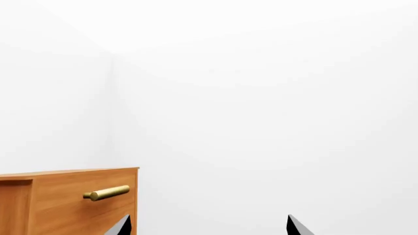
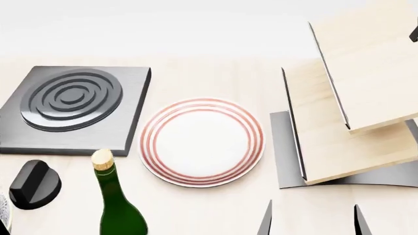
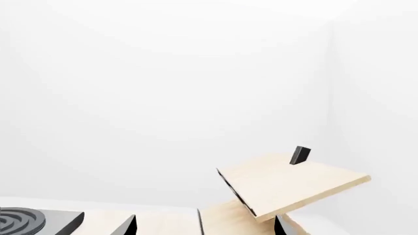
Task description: Pick up the akita bowl and put it on the plate.
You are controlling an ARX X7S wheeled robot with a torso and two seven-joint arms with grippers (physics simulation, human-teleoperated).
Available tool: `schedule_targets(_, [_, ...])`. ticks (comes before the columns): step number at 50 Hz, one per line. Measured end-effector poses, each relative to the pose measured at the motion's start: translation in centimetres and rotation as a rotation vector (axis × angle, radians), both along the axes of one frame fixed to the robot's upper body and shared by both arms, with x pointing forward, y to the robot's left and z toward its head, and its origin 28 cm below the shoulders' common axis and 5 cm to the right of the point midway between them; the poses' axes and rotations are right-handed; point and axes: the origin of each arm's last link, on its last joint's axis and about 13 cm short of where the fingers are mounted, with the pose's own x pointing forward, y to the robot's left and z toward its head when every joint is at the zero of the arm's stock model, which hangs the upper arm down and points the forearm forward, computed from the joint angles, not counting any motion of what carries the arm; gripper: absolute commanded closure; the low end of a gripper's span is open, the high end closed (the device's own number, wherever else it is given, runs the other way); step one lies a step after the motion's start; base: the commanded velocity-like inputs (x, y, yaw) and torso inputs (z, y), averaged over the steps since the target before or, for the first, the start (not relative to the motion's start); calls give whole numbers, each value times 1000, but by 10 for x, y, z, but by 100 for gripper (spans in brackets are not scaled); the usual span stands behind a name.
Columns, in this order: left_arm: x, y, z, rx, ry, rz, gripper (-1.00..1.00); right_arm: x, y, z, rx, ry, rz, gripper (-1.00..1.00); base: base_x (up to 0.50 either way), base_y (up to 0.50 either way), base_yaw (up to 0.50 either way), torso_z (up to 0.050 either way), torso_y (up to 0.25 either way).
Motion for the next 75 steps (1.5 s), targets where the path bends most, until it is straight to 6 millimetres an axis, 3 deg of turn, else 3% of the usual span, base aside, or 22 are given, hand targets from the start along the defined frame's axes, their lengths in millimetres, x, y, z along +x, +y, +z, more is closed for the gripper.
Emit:
schedule_targets(50, [0,0,0,-1,-1,-3,-100,0,1,-1,9,-2,20,-100,230,12,0,0,0])
schedule_targets(75, [-1,8,4,13,21,31,-100,0,4,-4,11,2,42,-100,5,0,0,0,0])
